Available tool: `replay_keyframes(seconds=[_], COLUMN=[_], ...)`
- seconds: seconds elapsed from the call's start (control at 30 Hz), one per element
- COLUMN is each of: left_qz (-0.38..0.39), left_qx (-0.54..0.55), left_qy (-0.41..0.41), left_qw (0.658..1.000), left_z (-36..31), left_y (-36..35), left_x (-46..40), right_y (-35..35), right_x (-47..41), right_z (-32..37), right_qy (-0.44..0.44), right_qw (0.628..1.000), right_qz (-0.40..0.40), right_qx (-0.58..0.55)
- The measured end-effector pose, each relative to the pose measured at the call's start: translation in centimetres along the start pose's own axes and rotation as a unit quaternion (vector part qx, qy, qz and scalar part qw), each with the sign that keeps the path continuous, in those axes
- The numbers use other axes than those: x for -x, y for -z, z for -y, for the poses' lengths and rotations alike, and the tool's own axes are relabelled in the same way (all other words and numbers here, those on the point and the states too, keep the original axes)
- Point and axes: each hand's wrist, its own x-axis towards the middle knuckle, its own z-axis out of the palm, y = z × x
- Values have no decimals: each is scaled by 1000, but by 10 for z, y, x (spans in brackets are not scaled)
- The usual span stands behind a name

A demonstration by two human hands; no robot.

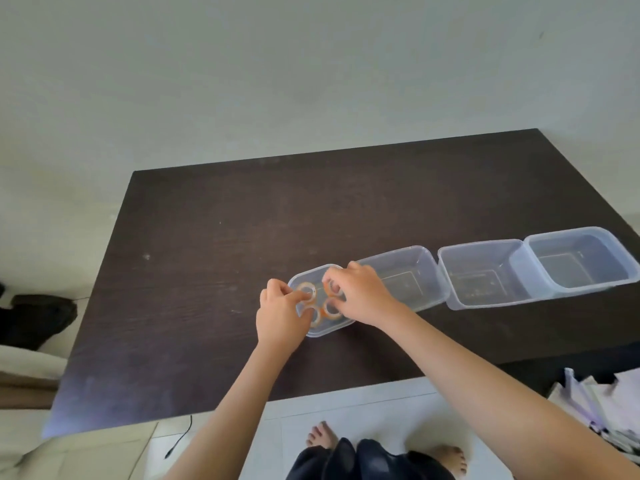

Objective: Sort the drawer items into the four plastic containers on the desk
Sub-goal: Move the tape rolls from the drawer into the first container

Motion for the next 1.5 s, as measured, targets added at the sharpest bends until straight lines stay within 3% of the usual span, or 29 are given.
replay_keyframes(seconds=[0.17, 0.47, 0.57, 0.73, 0.83, 0.93, 1.1, 1.23, 1.4, 1.5], left_qz=[33, -64, -106, -90, -36, 69, 224, 309, 342, 362], left_qx=[-30, 97, 125, 217, 268, 269, 191, 65, -71, -71], left_qy=[-9, 22, -17, -100, -133, -155, -143, -110, -95, -90], left_qw=[999, 993, 986, 967, 953, 948, 945, 942, 932, 925], left_z=[0, -21, -50, -127, -181, -224, -271, -285, -288, -292], left_y=[-9, -15, -29, -68, -105, -152, -235, -283, -314, -324], left_x=[-5, 25, 48, 92, 124, 151, 172, 165, 154, 150], right_y=[-3, 14, 25, 48, 57, 56, 34, 9, -8, -12], right_x=[-1, 51, 91, 181, 243, 302, 373, 394, 394, 390], right_z=[-6, -38, -63, -117, -163, -212, -283, -322, -349, -357], right_qy=[-2, -14, -14, -81, -129, -209, -302, -332, -287, -219], right_qw=[999, 992, 986, 980, 978, 968, 942, 926, 932, 947], right_qz=[30, -93, -108, -90, -69, -41, 33, 116, 177, 219], right_qx=[33, -87, -123, -157, -150, -134, -142, -136, -129, -86])
